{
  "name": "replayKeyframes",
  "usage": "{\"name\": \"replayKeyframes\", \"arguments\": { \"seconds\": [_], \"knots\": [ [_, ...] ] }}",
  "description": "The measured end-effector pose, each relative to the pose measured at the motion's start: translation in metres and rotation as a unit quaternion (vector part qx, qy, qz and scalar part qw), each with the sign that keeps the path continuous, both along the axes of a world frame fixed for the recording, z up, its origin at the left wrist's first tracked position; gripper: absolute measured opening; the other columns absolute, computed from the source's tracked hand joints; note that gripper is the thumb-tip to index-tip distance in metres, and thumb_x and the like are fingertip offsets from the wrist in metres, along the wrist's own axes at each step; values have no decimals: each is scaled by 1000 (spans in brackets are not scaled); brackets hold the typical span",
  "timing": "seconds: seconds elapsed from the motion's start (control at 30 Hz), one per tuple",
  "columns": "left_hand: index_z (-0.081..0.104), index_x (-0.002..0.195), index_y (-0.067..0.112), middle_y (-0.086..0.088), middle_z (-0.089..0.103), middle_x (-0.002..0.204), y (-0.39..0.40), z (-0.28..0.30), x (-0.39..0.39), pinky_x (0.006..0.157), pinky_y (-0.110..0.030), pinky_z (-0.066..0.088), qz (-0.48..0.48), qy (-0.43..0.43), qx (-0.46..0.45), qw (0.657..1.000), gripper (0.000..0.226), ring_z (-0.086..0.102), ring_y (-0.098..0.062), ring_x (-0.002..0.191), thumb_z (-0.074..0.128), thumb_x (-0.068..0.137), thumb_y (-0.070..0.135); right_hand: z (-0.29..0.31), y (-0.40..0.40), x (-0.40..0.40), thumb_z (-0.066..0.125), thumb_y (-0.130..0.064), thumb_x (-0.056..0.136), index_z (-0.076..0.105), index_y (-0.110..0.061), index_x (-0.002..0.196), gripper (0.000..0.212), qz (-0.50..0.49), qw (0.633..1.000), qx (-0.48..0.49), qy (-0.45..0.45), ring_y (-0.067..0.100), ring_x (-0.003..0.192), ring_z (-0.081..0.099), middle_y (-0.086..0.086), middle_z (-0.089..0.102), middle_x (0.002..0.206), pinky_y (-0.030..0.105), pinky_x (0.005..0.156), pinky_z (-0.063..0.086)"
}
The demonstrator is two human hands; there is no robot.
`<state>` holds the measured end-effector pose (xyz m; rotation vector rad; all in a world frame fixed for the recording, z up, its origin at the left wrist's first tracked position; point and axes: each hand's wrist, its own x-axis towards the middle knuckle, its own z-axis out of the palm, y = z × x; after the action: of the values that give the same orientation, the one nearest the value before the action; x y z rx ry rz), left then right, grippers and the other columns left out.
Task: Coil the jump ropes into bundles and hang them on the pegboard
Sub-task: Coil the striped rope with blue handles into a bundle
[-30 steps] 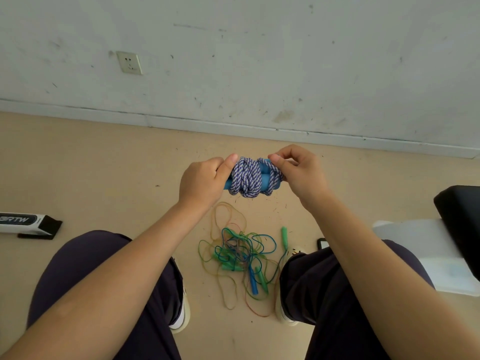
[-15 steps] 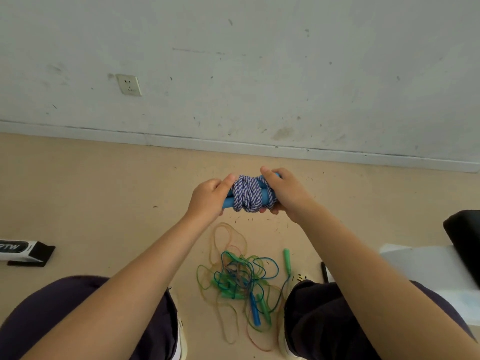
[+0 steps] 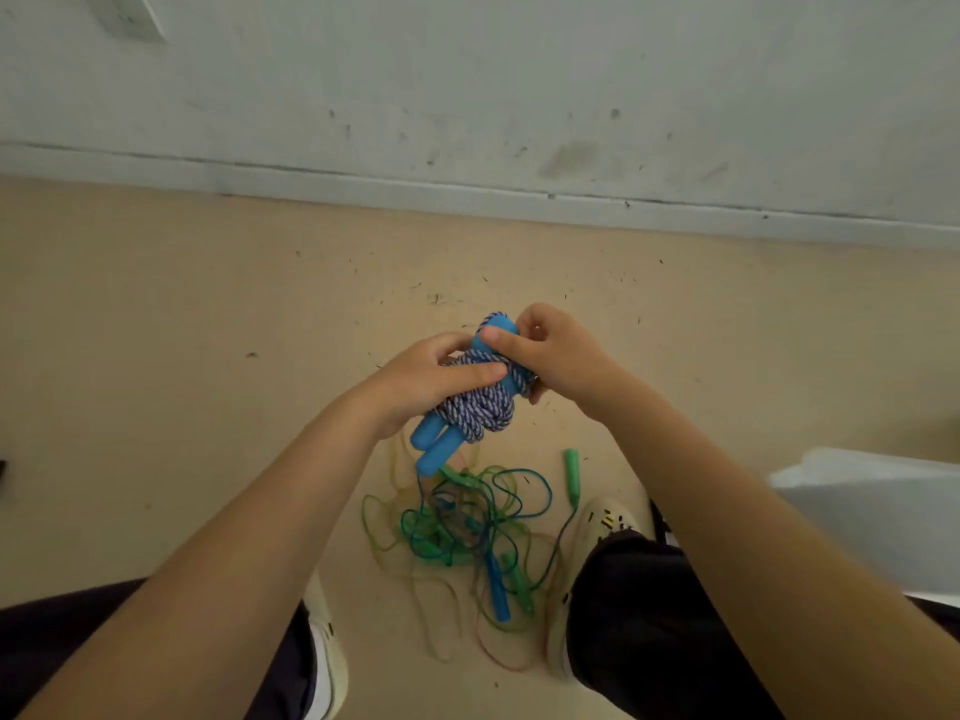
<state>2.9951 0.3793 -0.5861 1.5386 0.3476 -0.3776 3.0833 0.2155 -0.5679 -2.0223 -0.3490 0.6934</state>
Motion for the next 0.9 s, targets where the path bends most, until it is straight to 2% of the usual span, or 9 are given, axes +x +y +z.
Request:
{"name": "replayKeyframes", "arguments": {
  "seconds": [0.1, 0.27, 0.33, 0.4, 0.47, 0.67, 0.73, 0.8, 0.9],
  "knots": [
    [63, 114, 28, -12, 71, 108, -3, -19, -9, 84, -42, 60, 36, 15, 17, 999, 38, 73, -24, 93, 80, 82, 36, -8, -6, -1, 80, -39, 79, 63, -13, 82, 31, 25, 999, -37, -9, 12, 67, 63, -1, 64, 78, 31, 56, 59],
    [61, 109, 25, -10, 72, 96, -8, -26, -16, 59, -38, 58, 81, 69, -57, 993, 37, 72, -24, 72, 71, 86, 52, -1, 0, -4, 80, -27, 81, 68, -16, 79, 16, 68, 992, -74, -82, 6, 55, 43, -4, 55, 66, 15, 48, 35],
    [61, 110, 22, -6, 72, 88, -10, -23, -17, 56, -38, 57, 103, 78, -82, 988, 35, 70, -23, 67, 68, 89, 48, 5, 4, -8, 76, -23, 85, 68, -13, 82, 13, 62, 992, -76, -86, 4, 53, 47, -5, 57, 66, 11, 46, 36],
    [60, 112, 21, -6, 71, 91, -11, -16, -17, 55, -38, 57, 122, 78, -92, 985, 32, 71, -21, 65, 69, 91, 43, 14, 5, -11, 70, -19, 90, 66, -10, 85, 11, 29, 997, -45, -55, 6, 49, 55, -2, 61, 67, 16, 50, 48],
    [62, 113, 23, -8, 71, 94, -11, -6, -18, 54, -37, 56, 142, 67, -93, 983, 27, 71, -21, 64, 70, 91, 36, 24, 5, -15, 64, -14, 94, 63, -9, 84, 11, -5, 1000, 19, -14, 13, 52, 61, 4, 62, 71, 29, 60, 58],
    [66, 108, 30, -9, 73, 100, -10, 31, -26, 64, -38, 59, 187, 8, -15, 982, 27, 72, -22, 77, 75, 84, 21, 53, 9, -34, 55, -5, 98, 60, -8, 85, 14, -11, 991, 127, 46, 18, 66, 57, 12, 57, 81, 30, 69, 56],
    [66, 106, 31, -8, 72, 97, -13, 43, -34, 67, -40, 58, 180, -3, 20, 983, 28, 71, -23, 78, 77, 82, 21, 65, 7, -42, 55, -6, 98, 60, -8, 86, 13, 14, 993, 108, 46, 18, 70, 58, 11, 59, 82, 31, 73, 57],
    [65, 98, 34, -7, 72, 94, -18, 55, -42, 66, -39, 58, 172, -29, 65, 983, 25, 70, -22, 76, 78, 80, 23, 78, 5, -49, 56, -12, 98, 60, -10, 85, 14, 47, 998, 36, 19, 19, 76, 62, 9, 62, 85, 30, 78, 57],
    [65, 100, 31, 2, 70, 86, -29, 70, -56, 52, -32, 55, 163, -87, 161, 969, 26, 67, -18, 66, 79, 78, 29, 98, -1, -62, 58, -26, 97, 59, -16, 80, 20, 104, 987, -107, -58, 17, 74, 67, 2, 65, 85, 27, 72, 54]
  ]
}}
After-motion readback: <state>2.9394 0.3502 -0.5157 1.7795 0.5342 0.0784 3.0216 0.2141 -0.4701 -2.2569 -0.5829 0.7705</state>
